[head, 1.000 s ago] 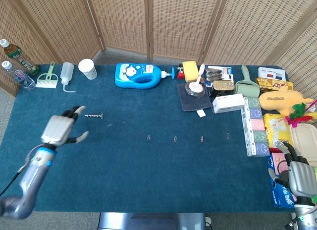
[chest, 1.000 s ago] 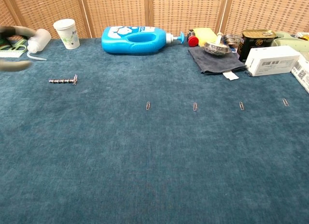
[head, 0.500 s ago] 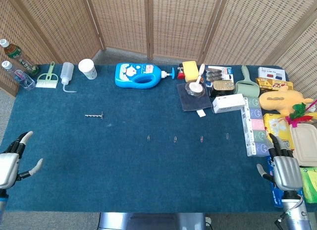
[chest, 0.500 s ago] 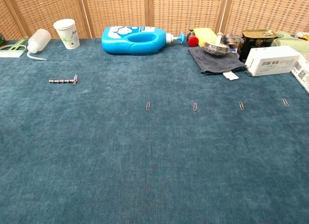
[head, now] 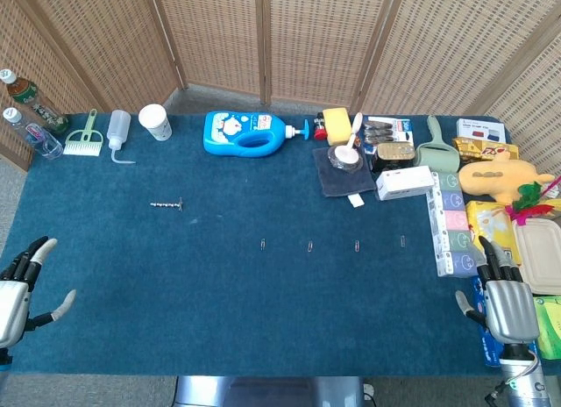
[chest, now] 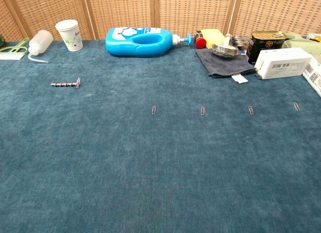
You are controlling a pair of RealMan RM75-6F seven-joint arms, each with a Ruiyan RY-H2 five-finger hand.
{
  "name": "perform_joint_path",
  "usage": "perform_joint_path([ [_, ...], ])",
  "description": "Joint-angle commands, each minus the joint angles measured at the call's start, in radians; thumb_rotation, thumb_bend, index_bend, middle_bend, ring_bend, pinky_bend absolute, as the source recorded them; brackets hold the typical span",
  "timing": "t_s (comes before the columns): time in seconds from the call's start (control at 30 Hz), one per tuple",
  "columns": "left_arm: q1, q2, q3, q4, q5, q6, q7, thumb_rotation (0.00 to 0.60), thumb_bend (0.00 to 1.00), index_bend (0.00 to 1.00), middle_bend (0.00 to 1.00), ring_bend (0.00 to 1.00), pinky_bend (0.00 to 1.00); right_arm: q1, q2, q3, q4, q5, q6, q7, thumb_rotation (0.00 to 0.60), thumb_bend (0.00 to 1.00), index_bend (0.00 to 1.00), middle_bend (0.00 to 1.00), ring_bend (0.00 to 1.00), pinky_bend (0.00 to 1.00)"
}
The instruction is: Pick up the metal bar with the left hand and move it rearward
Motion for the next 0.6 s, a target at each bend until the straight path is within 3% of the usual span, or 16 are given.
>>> perform_joint_path([
  [0.03,0.004,0.002,-0.009,-0.009,0.006,-0.009,0.011,0.350,0.50,0.20,0.10,0.18,0.41,0.000,0.002,-0.002,-0.002,-0.001,0.001,-0.002,0.600,0.32,0.09,0.07,0.02,0.17],
  [0.6,0.024,0.021,-0.058,-0.042,0.031,-0.063,0.041,0.367,0.50,0.20,0.11,0.18,0.41,0.008,-0.005,-0.008,0.014,0.021,-0.023,0.005,0.600,0.32,0.09,0.07,0.02,0.17],
])
